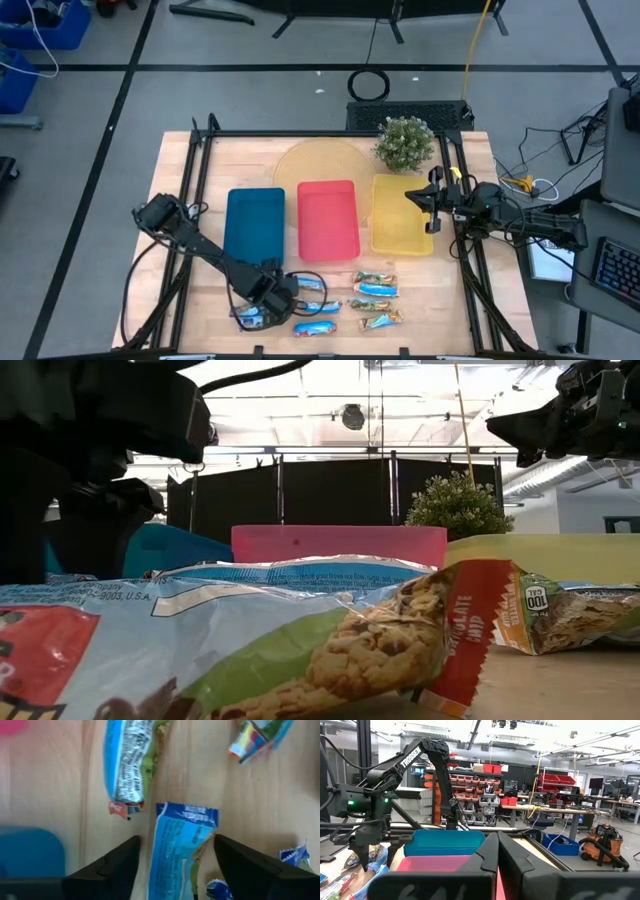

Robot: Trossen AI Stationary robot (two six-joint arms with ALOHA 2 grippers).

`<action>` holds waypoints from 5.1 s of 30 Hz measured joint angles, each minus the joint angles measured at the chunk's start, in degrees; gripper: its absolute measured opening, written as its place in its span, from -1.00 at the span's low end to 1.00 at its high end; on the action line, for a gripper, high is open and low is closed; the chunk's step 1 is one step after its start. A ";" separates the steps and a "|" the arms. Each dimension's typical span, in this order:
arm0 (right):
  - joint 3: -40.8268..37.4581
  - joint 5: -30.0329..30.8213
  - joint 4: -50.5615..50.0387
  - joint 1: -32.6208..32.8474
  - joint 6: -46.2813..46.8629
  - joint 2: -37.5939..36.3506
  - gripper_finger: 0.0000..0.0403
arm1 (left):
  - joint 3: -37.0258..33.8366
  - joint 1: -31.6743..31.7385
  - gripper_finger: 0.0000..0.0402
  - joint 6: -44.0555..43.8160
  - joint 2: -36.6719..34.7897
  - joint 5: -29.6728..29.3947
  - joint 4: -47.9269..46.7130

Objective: Pick and place Granola Bars by type
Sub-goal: Put the blue granola bar into the blue bin, then put the yellow granola bar into the yellow bin

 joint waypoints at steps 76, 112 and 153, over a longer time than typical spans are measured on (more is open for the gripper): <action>-0.01 0.00 -0.94 0.00 -0.02 0.11 -1.00 | -27.90 22.96 -0.33 31.42 -27.32 -2.88 6.48; 0.00 0.00 -1.63 0.00 -0.27 0.76 -1.00 | -61.31 17.39 -0.97 54.09 -85.26 -9.58 42.47; 34.61 18.91 -32.98 24.73 -4.97 37.30 -1.00 | -65.73 21.13 -0.93 49.75 -97.90 -9.97 31.08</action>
